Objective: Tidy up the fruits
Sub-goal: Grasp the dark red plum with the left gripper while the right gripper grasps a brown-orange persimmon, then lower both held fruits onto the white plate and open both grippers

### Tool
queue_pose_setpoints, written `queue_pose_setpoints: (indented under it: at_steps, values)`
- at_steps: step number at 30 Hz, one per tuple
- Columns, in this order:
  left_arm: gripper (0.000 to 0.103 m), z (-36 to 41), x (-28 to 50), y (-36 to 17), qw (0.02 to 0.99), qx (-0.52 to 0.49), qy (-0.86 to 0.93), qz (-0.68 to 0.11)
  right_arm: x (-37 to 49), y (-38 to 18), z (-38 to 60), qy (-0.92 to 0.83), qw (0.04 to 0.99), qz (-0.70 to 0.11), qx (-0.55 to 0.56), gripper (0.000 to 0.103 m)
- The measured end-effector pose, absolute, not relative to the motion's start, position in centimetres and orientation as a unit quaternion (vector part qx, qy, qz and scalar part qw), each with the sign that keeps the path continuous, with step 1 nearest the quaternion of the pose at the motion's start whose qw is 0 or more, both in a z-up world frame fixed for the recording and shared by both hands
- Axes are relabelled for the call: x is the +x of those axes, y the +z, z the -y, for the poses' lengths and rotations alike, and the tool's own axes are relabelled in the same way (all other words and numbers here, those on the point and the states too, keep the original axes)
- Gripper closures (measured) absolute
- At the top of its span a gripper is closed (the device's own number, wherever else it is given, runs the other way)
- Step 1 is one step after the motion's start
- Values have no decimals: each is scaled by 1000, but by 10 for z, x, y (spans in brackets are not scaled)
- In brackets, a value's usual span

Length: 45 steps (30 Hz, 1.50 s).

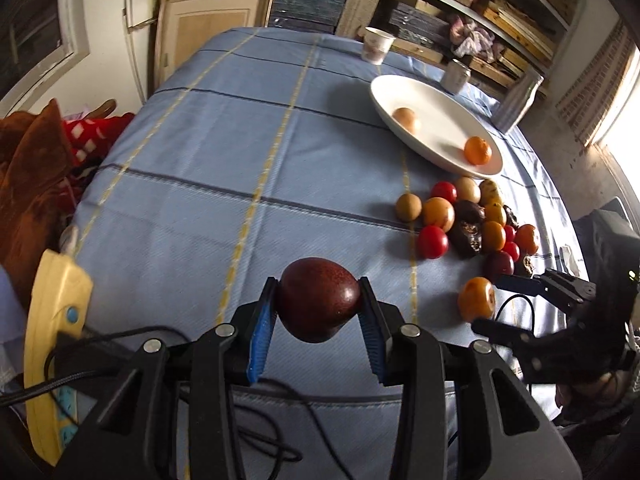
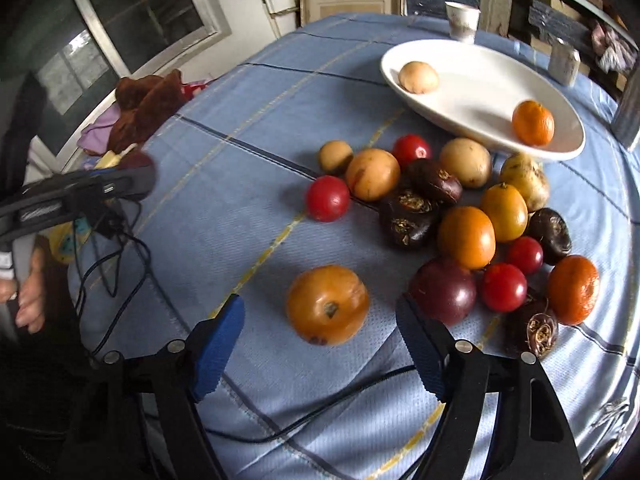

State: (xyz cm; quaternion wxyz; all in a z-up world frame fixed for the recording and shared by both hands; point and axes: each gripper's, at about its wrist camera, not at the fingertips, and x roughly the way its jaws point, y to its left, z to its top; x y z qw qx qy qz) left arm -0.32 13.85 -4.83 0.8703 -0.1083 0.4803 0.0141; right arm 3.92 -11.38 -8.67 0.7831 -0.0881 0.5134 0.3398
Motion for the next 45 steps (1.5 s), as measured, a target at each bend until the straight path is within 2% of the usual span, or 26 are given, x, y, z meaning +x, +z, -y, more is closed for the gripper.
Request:
queue_pose_setpoints:
  at_steps: [1, 2, 4, 9, 15, 23, 28, 34, 40, 45]
  values:
    - [64, -140, -5, -48, 870, -110, 18, -481, 42, -90, 114, 339, 780, -518, -88, 40]
    - [64, -141, -6, -48, 870, -111, 19, -481, 45, -94, 113, 341, 775, -526, -85, 53]
    - [64, -143, -6, -48, 870, -111, 21, -480, 45, -98, 114, 352, 767, -532, -71, 58]
    - [64, -136, 3, -50, 870, -108, 12, -481, 42, -94, 121, 365, 763, -529, -66, 59]
    - [64, -112, 38, -47, 871, -95, -22, -481, 65, -54, 167, 321, 810, -490, -25, 59]
    - [64, -78, 131, -1, 897, -54, -64, -434, 133, 26, 242, 235, 881, -410, 34, 59]
    - [64, -58, 197, 29, 910, -28, -83, -405, 184, 56, 249, 219, 901, -372, 39, 59]
    - [64, -38, 274, 19, 906, -14, -80, -416, 261, 24, 222, 219, 891, -395, 41, 59]
    - [64, -27, 325, -32, 889, -9, -69, -453, 304, -36, 193, 206, 867, -453, 40, 59]
    - [64, -25, 347, -71, 871, -20, -65, -486, 320, -64, 181, 200, 853, -481, 38, 59]
